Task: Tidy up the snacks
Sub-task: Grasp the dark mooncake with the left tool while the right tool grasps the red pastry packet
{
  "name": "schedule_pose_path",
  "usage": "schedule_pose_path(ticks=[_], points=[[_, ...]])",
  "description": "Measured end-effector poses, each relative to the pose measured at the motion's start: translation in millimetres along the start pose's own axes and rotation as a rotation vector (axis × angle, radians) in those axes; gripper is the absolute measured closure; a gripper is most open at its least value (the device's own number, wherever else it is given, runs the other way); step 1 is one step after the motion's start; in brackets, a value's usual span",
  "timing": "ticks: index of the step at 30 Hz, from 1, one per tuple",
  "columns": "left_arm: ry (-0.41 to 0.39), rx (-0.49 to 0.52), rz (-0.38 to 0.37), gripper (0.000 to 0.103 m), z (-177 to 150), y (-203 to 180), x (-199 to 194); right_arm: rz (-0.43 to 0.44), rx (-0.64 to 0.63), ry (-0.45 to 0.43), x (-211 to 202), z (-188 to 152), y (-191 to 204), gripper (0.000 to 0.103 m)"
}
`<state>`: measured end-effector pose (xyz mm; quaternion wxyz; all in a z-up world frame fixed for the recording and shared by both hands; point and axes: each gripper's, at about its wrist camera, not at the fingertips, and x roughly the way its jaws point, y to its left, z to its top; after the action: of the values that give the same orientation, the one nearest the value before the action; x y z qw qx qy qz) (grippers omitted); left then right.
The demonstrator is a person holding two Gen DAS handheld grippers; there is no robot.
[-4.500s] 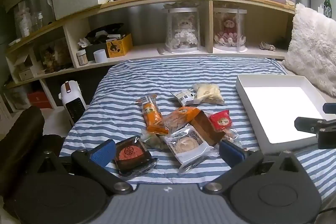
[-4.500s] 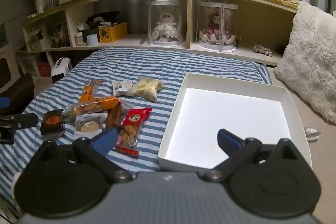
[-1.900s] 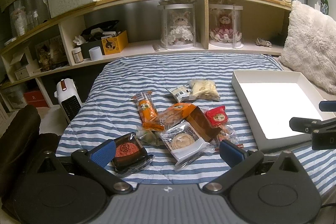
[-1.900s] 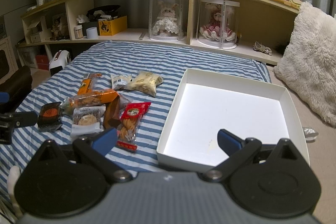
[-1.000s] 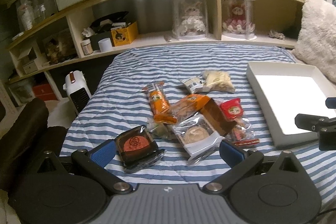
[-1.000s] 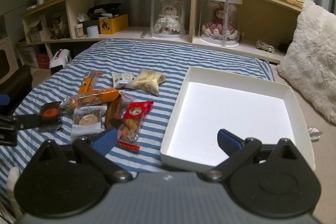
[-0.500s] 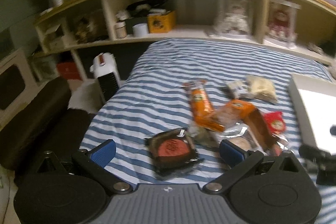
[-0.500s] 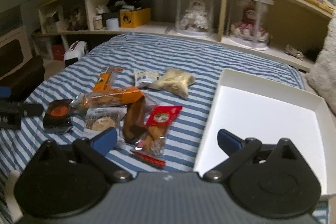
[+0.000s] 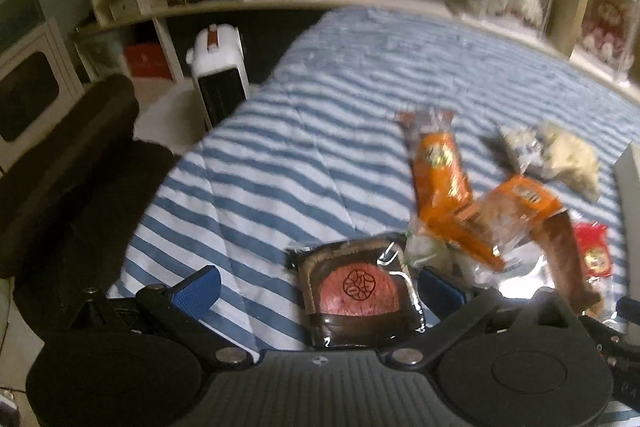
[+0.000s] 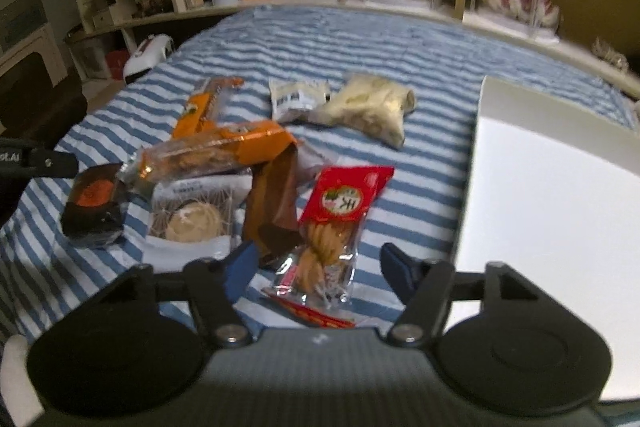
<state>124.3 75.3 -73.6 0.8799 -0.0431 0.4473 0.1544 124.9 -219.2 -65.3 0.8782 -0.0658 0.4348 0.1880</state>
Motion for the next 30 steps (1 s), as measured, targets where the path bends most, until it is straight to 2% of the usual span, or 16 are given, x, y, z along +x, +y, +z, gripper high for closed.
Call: schedule_pose_path(ticks=[3,10,16,19,22,25,28,30], points=[[0.047,-0.002,-0.001,0.0,-1.3,-1.9,16.4,-0.011,-0.034,0.04,13.3,-1.8,3.9,0.036],[0.094,-0.069,-0.068,0.0,-1.6,-0.9,37.6,-0.001,-0.088,0.084,31.3,-7.1,15.9,0.038],[0.1,-0.102,-0.089,0.0,-2.8,2.0,38.8,0.028,-0.042,0.094,29.2,-6.2,12.9,0.045],[0.086,-0.092,-0.09,0.0,-4.7,1.9,36.9,0.05,-0.039,0.132,21.3,-9.1,13.1,0.045],[0.08,-0.092,-0.097,0.0,-4.1,3.0,34.0,0.075,-0.093,0.187,8.5,-20.2,20.3,0.045],[0.093,-0.093,-0.128,0.0,-3.8,3.2,31.3,0.098,-0.133,0.246,-5.9,-33.5,24.4,0.045],[0.09,-0.064,-0.13,0.0,-4.6,-2.8,29.4,0.12,-0.077,0.265,-13.6,-38.2,20.7,0.042],[0.094,-0.028,-0.13,0.0,-6.0,-8.0,29.8,0.113,-0.007,0.259,-14.8,-36.7,15.9,0.033]])
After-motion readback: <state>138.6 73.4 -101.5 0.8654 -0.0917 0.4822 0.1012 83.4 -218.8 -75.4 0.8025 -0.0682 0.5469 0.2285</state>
